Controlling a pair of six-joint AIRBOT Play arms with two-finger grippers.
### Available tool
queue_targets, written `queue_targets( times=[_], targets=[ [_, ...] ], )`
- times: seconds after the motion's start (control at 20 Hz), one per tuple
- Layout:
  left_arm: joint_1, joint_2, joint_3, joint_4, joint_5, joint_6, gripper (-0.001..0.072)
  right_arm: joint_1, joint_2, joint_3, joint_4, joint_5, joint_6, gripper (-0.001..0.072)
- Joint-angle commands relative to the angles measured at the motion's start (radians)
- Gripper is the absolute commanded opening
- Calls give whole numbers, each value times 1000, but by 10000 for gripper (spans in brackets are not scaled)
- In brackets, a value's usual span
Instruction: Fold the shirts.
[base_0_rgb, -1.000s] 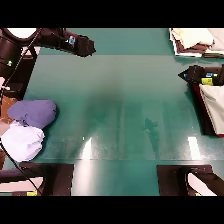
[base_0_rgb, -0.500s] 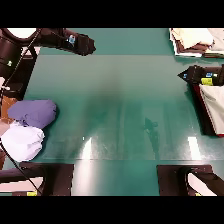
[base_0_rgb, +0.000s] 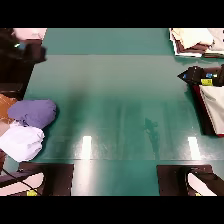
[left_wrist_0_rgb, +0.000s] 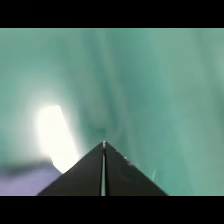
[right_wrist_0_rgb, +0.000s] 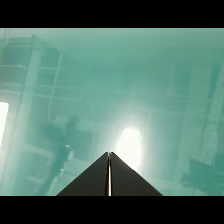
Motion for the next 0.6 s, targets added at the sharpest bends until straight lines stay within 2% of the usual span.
queue_targets(
  times=[0.0,0.05,0.1,0.4,0.45,0.5,0.55],
  targets=[
    [142,40,-139,78,-148,-1,309,1,1,-1,0,2,0,20],
    [168,40,-210,78,-143,-9,609,1,1,-1,0,2,0,20],
    [188,40,-286,81,-120,-9,654,1,1,-1,0,2,0,20],
    [209,40,-698,138,177,-38,653,1,0,-1,0,1,0,20],
    [209,40,-731,138,204,-58,652,1,0,-1,0,1,0,20],
    [209,40,-746,138,209,-70,537,1,0,-1,0,0,0,20],
    [209,40,-745,138,199,-69,292,1,0,-1,0,-1,0,20]
  ],
)
